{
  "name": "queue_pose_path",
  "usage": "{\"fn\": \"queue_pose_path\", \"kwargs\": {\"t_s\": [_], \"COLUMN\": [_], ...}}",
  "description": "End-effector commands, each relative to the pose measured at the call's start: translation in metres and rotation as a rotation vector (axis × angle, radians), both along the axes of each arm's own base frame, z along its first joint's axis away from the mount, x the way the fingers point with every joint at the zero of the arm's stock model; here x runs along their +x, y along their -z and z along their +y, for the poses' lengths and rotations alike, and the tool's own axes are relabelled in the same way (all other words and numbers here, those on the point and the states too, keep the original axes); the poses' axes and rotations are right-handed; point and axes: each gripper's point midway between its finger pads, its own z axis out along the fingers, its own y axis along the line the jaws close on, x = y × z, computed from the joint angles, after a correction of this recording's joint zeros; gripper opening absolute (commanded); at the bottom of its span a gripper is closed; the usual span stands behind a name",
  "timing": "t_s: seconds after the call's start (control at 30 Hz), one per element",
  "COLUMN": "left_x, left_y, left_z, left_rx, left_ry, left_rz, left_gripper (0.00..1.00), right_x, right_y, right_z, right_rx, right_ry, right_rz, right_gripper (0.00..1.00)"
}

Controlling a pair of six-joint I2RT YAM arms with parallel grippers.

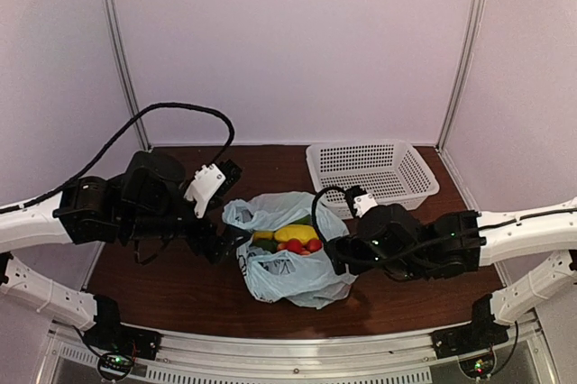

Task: Untie the knot of the plastic bag and take out the fruit
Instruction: Open the bag opening for the takeout bag, then adjust the takeout bag at the center of the board.

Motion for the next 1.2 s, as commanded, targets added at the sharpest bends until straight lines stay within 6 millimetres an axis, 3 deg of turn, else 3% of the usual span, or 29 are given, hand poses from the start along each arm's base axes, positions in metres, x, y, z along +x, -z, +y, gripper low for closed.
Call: {"fn": "queue_pose_path", "kwargs": {"t_s": [0.0, 0.1, 0.17, 0.27, 0.43, 0.53, 0.67, 0.83, 0.9, 1.0, 1.17], "left_x": [0.006, 0.011, 0.014, 0.021, 0.033, 0.044, 0.066, 0.081, 0.086, 0.094, 0.099], "left_y": [0.006, 0.005, 0.002, -0.006, -0.021, -0.033, -0.055, -0.088, -0.096, -0.105, -0.113], "left_z": [0.008, 0.005, 0.001, -0.004, -0.006, -0.001, 0.019, 0.050, 0.060, 0.075, 0.097], "left_rx": [0.122, 0.137, 0.131, 0.103, 0.052, -0.003, -0.104, -0.213, -0.222, -0.205, -0.193], "left_ry": [0.005, -0.004, -0.006, -0.023, -0.057, -0.087, -0.142, -0.185, -0.190, -0.216, -0.269], "left_rz": [-0.060, -0.080, -0.097, -0.134, -0.183, -0.178, -0.159, -0.172, -0.178, -0.196, -0.244], "left_gripper": [0.98, 0.94, 0.73, 0.35, 0.00, 0.00, 0.00, 0.00, 0.00, 0.00, 0.00], "right_x": [0.003, 0.004, 0.005, 0.005, 0.012, 0.021, 0.036, 0.048, 0.060, 0.083, 0.123], "right_y": [0.004, 0.007, 0.007, 0.003, -0.011, -0.024, -0.045, -0.062, -0.059, -0.073, -0.110], "right_z": [0.002, 0.003, 0.003, 0.003, 0.009, 0.019, 0.047, 0.098, 0.117, 0.135, 0.143], "right_rx": [-0.050, -0.059, -0.059, -0.054, -0.032, -0.001, 0.035, 0.016, -0.006, -0.010, 0.035], "right_ry": [0.025, 0.030, 0.031, 0.027, 0.020, 0.000, -0.073, -0.176, -0.195, -0.210, -0.206], "right_rz": [0.001, 0.002, 0.002, -0.007, -0.041, -0.069, -0.098, -0.142, -0.156, -0.191, -0.262], "right_gripper": [0.89, 0.85, 0.74, 0.45, 0.12, 0.00, 0.00, 0.00, 0.00, 0.00, 0.00]}}
